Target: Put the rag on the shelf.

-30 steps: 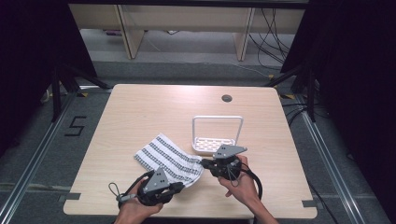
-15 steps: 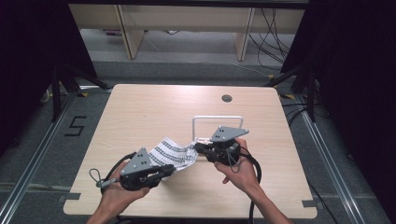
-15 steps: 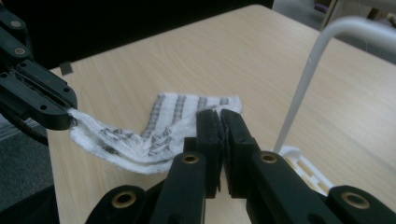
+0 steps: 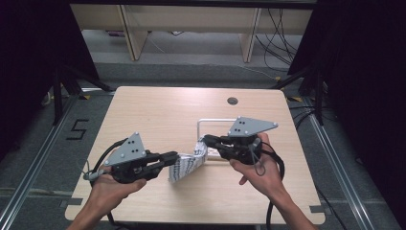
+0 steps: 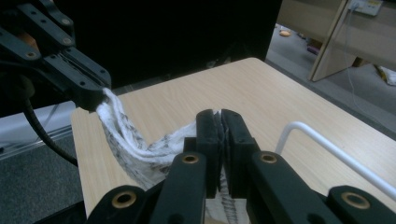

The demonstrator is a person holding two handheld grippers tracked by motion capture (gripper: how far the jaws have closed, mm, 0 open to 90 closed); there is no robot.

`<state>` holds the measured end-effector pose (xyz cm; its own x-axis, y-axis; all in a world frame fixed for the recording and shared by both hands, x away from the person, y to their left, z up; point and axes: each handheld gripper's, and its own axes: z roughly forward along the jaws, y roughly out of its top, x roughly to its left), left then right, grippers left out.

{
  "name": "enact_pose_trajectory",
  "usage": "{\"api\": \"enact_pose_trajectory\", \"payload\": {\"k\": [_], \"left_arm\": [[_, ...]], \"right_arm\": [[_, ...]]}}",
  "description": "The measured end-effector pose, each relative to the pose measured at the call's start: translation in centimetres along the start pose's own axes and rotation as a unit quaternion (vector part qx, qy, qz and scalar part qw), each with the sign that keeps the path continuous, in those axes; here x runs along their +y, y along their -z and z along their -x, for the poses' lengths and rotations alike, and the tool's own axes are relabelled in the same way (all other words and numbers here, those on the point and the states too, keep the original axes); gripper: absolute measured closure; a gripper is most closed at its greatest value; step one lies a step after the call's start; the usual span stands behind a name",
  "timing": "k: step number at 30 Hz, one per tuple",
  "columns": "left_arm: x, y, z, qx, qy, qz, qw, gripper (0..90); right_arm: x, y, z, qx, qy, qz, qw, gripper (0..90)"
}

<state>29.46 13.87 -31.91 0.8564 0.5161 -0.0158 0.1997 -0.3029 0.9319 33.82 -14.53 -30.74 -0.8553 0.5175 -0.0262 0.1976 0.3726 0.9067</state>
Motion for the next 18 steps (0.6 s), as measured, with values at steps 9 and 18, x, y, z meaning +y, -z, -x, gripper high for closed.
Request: {"api": "enact_pose_trajectory", "payload": {"k": [9, 18], "left_arm": [[2.7, -2.5, -0.4, -0.011, -0.011, 0.011, 0.9998, 85.5], [4.8, -4.5, -0.9, -0.017, -0.012, 0.017, 0.9996, 85.5]], "right_arm": [[-0.1, 3.1, 0.9, -0.03, -0.017, 0.01, 0.9994, 87.2], [0.1, 5.5, 1.8, -0.053, -0.021, 0.027, 0.998, 87.2]]}}
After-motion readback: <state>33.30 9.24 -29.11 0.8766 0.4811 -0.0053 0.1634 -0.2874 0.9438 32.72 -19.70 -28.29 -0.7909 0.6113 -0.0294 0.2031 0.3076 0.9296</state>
